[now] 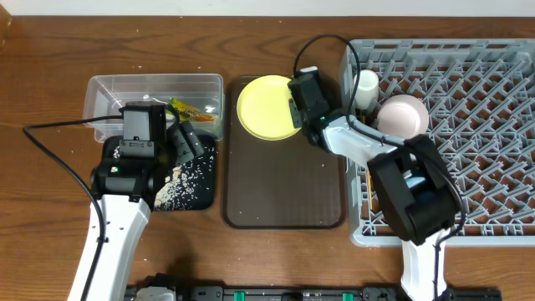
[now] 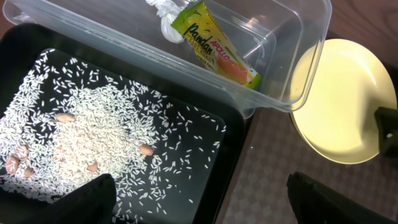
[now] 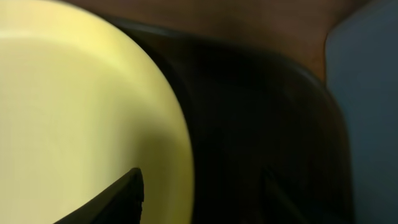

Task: Sort waste into correct bins and load items into the dishwasher rack
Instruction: 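Move the right gripper left to the yellow plate's edge, then close the right gripper on the yellow plate rim, then lift the yellow plate and carry it right over the rack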

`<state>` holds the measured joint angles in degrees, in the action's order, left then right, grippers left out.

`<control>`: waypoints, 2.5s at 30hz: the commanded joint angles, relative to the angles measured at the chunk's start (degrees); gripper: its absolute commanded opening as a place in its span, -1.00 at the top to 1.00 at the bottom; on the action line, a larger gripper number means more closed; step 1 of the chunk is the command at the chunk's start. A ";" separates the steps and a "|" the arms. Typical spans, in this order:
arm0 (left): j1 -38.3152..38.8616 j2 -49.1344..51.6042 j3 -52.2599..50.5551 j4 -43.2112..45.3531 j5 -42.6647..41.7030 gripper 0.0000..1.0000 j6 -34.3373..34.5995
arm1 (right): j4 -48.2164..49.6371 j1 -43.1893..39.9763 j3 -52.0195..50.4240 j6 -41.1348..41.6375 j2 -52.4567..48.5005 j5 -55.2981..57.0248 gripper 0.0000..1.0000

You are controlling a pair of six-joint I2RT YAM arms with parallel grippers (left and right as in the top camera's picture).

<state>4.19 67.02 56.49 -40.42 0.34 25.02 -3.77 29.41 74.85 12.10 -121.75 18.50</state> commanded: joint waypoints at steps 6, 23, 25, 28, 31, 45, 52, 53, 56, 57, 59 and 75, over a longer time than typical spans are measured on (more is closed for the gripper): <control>-0.26 0.17 -0.39 0.00 0.13 -0.81 -0.79 | -1.57 0.61 0.37 1.14 -0.94 -11.28 0.32; -0.26 0.17 -0.39 0.00 0.13 -0.81 -0.79 | -26.16 5.49 0.37 6.75 -0.81 -12.98 0.72; -0.26 0.17 -0.39 0.00 0.13 -0.81 -0.79 | -26.99 5.62 0.37 6.75 -0.81 -12.96 0.71; -0.26 0.17 -0.39 0.00 0.13 -0.81 -0.79 | -27.04 5.46 0.37 6.75 -0.81 -12.74 0.67; -0.26 0.17 -0.39 0.00 0.13 -0.81 -0.79 | -27.12 5.09 0.37 6.75 -0.81 -12.81 0.68; -0.26 0.17 -0.39 0.00 0.11 -0.81 -0.79 | -32.44 3.96 3.93 5.31 8.15 -10.54 0.98; -0.26 0.17 -0.39 0.00 0.13 -0.81 -0.79 | -37.03 3.93 5.73 -1.73 29.64 7.43 0.98; -0.26 0.17 -0.39 0.00 0.11 -0.81 -0.79 | -37.94 3.93 5.73 -2.23 32.83 11.61 0.98; -0.26 0.17 -0.39 0.00 0.13 -0.81 -0.79 | -40.13 3.41 5.73 -3.65 40.50 24.15 0.98; -0.26 0.17 -0.39 0.00 0.13 -0.81 -0.79 | -40.52 3.08 5.73 -4.76 42.64 27.78 0.98; -0.26 0.17 -0.39 0.00 0.13 -0.81 -0.79 | -40.79 1.99 5.73 -9.07 46.62 34.03 0.98; -0.26 0.17 -0.39 0.00 0.13 -0.81 -0.79 | -42.69 -17.49 5.70 -29.94 49.48 42.97 0.98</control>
<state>4.19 67.02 56.49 -40.40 0.34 25.02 -45.98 14.15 80.47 -15.70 -70.70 59.31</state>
